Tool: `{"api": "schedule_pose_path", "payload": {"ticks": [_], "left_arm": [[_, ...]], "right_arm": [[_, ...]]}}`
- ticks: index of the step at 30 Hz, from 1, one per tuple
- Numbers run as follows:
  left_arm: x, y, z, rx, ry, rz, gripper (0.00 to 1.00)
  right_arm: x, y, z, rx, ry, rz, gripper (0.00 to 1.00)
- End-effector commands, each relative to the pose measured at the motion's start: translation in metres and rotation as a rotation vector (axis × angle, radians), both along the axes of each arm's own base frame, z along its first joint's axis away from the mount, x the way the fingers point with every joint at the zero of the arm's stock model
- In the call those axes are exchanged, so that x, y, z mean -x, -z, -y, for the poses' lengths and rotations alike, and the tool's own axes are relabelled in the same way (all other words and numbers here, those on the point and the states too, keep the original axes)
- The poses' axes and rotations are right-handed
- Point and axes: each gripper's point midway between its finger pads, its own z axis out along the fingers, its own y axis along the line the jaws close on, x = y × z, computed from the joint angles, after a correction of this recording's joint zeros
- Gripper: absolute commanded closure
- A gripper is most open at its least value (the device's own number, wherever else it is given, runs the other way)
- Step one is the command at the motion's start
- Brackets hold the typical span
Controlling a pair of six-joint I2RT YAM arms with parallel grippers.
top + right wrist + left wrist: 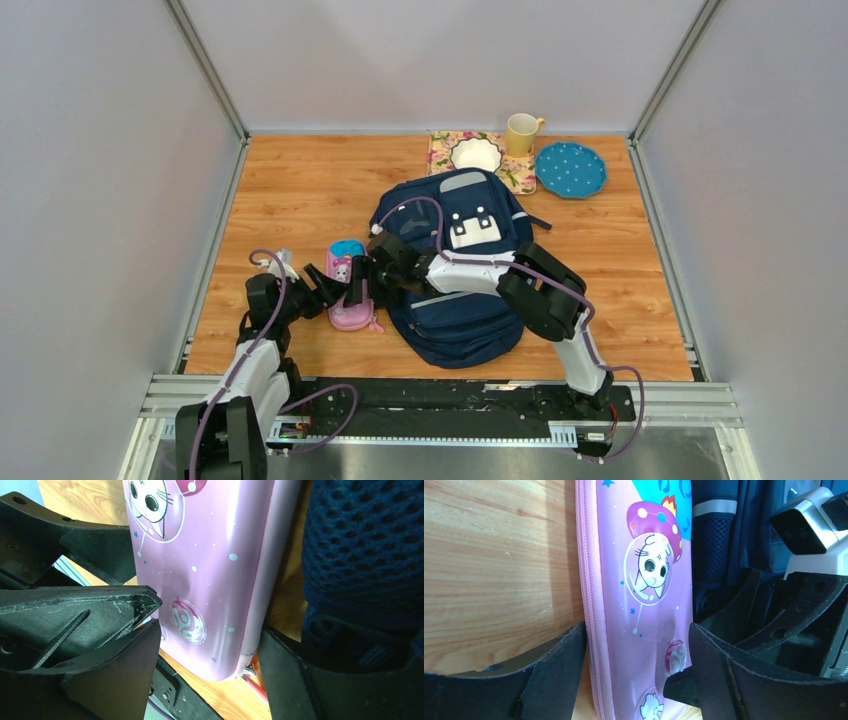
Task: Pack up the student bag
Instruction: Pick up the stationery from the center of the board.
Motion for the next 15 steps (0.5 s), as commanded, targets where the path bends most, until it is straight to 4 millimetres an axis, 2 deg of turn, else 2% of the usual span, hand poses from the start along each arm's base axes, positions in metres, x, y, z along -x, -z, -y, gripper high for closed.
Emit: {"api": "schedule_pose_path", "payload": {"ticks": [1,4,5,6,10,12,13,15], "left_arm": [[0.029,0.008,0.03,0.174,0.105,-0.045,0.23],[0.032,0.007,0.034,0.2,0.124,-0.052,0.45],[0.033,0.007,0.035,0.204,0.13,-0.057,0.56],[0.035,0.008,0.036,0.211,0.133,-0.063,0.6],[0.036,0.007,0.037,0.218,0.134,-0.054,0.6],[0.034,0.001,0.037,0.223,0.132,-0.031,0.48],[0.033,-0.001,0.037,0.226,0.132,-0.022,0.37],[0.031,-0.01,0.039,0.235,0.145,0.014,0.36]], "right_arm": [[0.007,0.018,-0.006,-0.033,-0.016,-0.029,0.28],[0.008,0.008,-0.011,-0.07,-0.025,-0.028,0.39],[0.007,0.005,-0.013,-0.083,-0.024,-0.024,0.42],[0.007,-0.003,-0.014,-0.101,-0.029,-0.015,0.46],[0.005,-0.02,-0.019,-0.148,-0.036,0.017,0.56],[0.006,-0.024,-0.019,-0.161,-0.039,0.018,0.57],[0.008,-0.028,-0.021,-0.183,-0.052,0.016,0.56],[0.009,-0.038,-0.025,-0.229,-0.054,0.022,0.56]]}}
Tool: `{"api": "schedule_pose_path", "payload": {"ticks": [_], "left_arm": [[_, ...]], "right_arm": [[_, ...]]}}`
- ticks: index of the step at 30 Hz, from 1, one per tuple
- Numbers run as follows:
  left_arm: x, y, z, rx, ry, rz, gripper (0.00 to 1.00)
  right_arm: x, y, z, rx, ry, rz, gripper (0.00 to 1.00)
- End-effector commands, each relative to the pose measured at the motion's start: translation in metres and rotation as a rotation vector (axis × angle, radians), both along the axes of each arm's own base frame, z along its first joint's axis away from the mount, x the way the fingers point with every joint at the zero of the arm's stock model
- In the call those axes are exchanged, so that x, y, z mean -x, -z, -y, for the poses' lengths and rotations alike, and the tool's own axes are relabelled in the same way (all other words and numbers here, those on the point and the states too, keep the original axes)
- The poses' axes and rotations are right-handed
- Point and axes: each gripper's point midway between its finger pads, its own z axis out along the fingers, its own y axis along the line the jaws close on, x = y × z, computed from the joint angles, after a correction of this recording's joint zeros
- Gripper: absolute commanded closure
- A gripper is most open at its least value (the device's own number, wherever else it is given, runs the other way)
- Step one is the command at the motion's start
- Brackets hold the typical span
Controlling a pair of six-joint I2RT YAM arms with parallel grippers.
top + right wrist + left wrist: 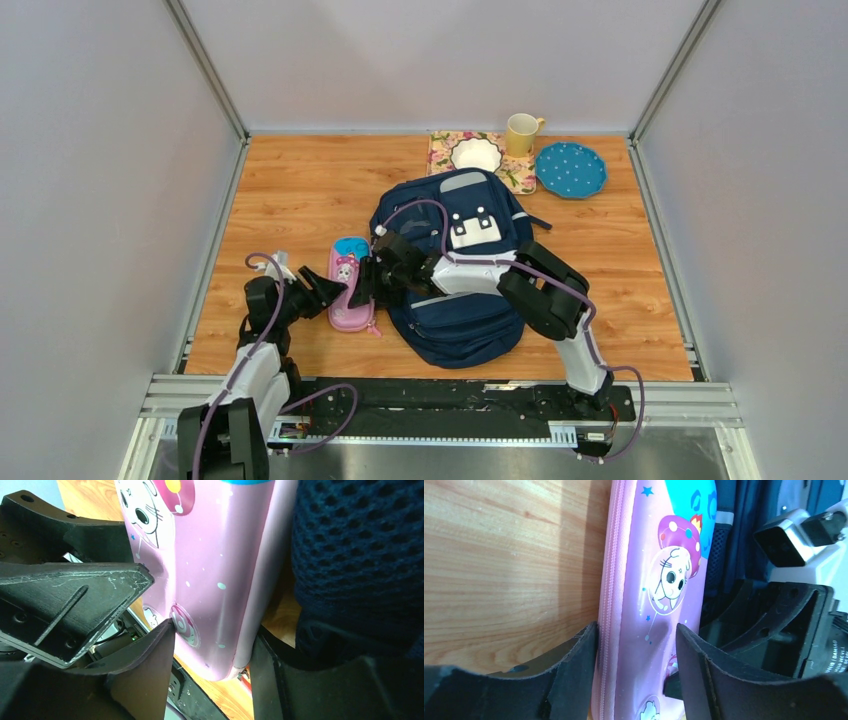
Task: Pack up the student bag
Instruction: Pick up the stationery from the center of the board.
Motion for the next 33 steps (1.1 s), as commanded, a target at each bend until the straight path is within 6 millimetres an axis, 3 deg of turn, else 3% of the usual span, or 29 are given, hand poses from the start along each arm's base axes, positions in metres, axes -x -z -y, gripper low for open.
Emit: {"api": "schedule_pose_path", "payload": {"ticks": [1,3,5,11,19,26,27,33], "left_arm": [[0.034,-0.012,0.04,0.181,0.192,0.024,0.37],[0.033,-0.019,0.042,0.194,0.214,0.049,0.54],[0.035,-0.022,0.045,0.206,0.228,0.052,0.66],[0.039,-0.024,0.049,0.227,0.262,0.043,1.0],[0.044,-0.026,0.051,0.23,0.292,0.059,1.0],[0.043,-0.047,0.052,0.231,0.326,0.124,1.0],[0.038,-0.06,0.051,0.23,0.33,0.155,1.0],[0.036,-0.095,0.055,0.263,0.38,0.238,1.0]], "right_arm": [[0.009,-0.038,-0.025,-0.184,-0.039,0.053,0.56],[0.009,-0.051,-0.029,-0.246,-0.044,0.073,0.54],[0.011,-0.062,-0.031,-0.284,-0.058,0.08,0.45],[0.01,-0.077,-0.032,-0.332,-0.064,0.113,0.44],[0.019,-0.116,-0.029,-0.488,-0.087,0.176,0.34],[0.028,-0.15,-0.018,-0.571,-0.12,0.243,0.33],[0.028,-0.153,-0.017,-0.575,-0.119,0.25,0.32],[0.028,-0.173,0.002,-0.563,-0.087,0.313,0.3]]}}
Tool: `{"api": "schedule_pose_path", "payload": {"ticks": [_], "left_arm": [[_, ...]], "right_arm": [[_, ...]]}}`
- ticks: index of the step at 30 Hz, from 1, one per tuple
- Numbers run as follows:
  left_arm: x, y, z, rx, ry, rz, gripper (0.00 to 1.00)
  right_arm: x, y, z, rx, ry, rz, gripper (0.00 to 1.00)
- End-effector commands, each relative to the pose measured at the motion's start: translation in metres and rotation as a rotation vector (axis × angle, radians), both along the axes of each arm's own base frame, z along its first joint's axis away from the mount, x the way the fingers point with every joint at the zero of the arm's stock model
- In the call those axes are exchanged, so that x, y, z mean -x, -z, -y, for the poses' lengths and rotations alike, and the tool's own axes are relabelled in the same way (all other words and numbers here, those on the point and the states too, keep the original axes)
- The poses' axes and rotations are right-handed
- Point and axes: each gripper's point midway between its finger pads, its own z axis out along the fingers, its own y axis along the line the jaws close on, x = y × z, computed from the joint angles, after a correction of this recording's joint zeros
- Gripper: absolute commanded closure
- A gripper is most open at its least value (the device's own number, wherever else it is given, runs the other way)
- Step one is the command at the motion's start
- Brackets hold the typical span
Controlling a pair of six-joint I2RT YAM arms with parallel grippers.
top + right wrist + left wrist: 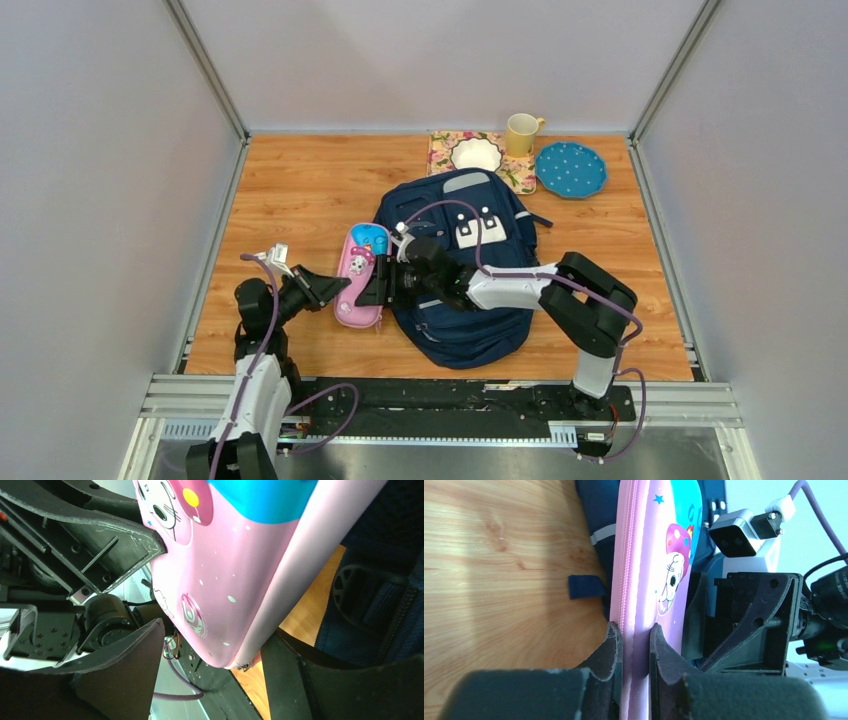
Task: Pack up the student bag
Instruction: Pick up the stationery from the center of the board.
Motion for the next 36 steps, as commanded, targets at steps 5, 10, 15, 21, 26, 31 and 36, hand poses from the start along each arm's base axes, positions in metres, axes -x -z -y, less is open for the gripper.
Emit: {"api": "schedule_pose_path", "payload": {"ticks": [5,10,15,21,26,31,36], "left_arm": [[0.029,-0.051,0.033,0.15,0.265,0.052,1.0],[0.021,-0.04,0.026,0.1,0.207,-0.027,1.0],[0.019,-0.047,0.024,0.1,0.183,0.0,1.0],[0.032,-0.062,0.034,0.165,0.282,0.047,1.0],[0.039,-0.08,0.039,0.268,0.303,0.094,1.0],[0.042,-0.088,0.042,0.31,0.314,0.102,1.0],[0.042,-0.101,0.046,0.338,0.306,0.131,1.0]], "right_arm": [[0.005,-0.126,-0.002,-0.257,0.0,0.264,0.26],[0.007,-0.121,-0.012,-0.236,-0.067,0.249,0.27],[0.009,-0.12,-0.022,-0.266,-0.095,0.208,0.28],[0.009,-0.144,-0.008,-0.326,-0.053,0.267,0.27],[0.004,-0.161,0.012,-0.336,0.019,0.331,0.26],[-0.008,-0.173,0.032,-0.354,0.095,0.367,0.29],[-0.008,-0.182,0.03,-0.376,0.091,0.357,0.33]]}}
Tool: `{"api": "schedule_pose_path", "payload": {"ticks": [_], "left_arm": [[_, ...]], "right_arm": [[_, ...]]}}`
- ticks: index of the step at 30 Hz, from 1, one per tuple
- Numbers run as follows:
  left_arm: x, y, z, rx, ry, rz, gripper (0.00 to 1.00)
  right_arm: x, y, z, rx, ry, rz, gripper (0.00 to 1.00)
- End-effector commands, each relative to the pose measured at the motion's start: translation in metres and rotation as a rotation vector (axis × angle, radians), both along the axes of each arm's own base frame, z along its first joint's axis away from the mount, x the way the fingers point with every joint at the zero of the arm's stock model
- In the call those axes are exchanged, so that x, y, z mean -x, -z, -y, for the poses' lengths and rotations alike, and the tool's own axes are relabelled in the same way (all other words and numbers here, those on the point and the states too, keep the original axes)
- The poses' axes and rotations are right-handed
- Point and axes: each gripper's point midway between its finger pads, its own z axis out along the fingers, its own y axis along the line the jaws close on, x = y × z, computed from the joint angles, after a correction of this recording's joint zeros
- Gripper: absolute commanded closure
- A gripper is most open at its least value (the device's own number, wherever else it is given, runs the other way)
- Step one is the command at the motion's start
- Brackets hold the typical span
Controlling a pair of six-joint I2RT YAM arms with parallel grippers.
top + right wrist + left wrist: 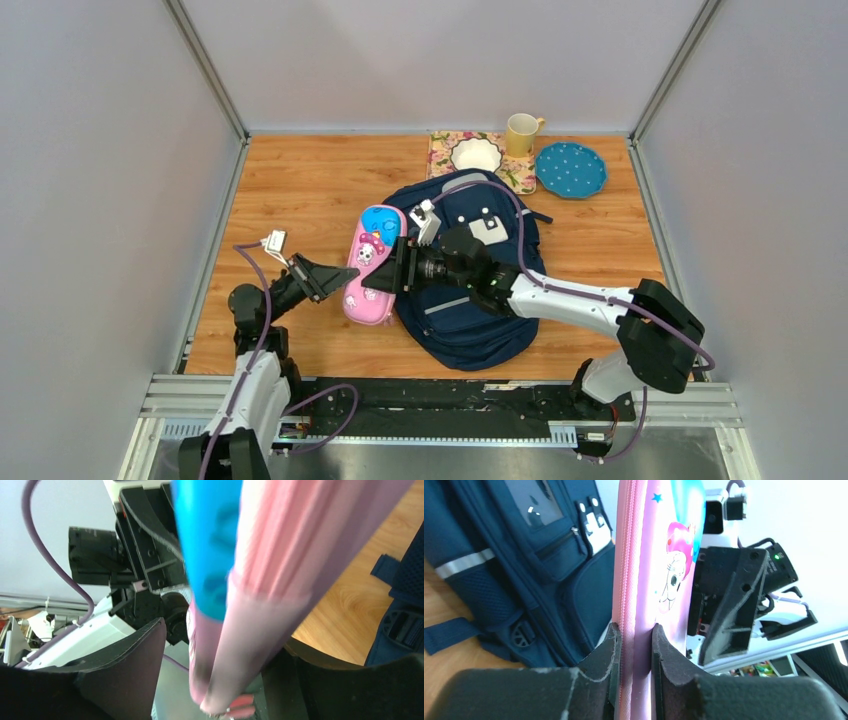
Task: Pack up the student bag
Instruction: Pick up the stationery from the center of the board.
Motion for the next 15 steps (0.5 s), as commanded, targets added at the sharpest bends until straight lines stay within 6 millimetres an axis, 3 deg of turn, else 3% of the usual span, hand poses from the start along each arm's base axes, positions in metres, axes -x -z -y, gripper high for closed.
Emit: {"api": "schedule_pose_path", "payload": {"ticks": [1,4,5,10,11,12,14,15], "left_arm": [[0.019,-0.006,0.012,0.028,0.077,0.032,1.0],[0.017,-0.014,0.011,0.07,0.033,0.044,1.0],[0.016,-0.006,0.01,0.086,0.014,0.017,1.0],[0.01,-0.001,0.006,0.09,-0.036,-0.003,1.0],[0.009,0.003,0.005,0.095,-0.046,-0.017,0.96],[0.008,0.004,0.005,0.094,-0.05,-0.02,0.78],[0.006,0.008,0.004,0.075,-0.059,-0.026,0.56],[0.005,0.008,0.004,0.061,-0.059,-0.024,0.37]], "right_arm": [[-0.015,-0.064,-0.005,-0.184,0.047,0.123,0.34],[-0.016,-0.067,-0.007,-0.195,0.05,0.116,0.38],[-0.016,-0.066,-0.007,-0.195,0.047,0.116,0.41],[-0.015,-0.065,0.003,-0.217,0.078,0.125,0.68],[-0.015,-0.061,0.005,-0.208,0.083,0.125,0.71],[-0.016,-0.066,0.009,-0.214,0.094,0.137,0.75],[-0.016,-0.061,0.014,-0.181,0.109,0.14,0.78],[-0.017,-0.066,0.019,-0.175,0.126,0.166,0.79]]}}
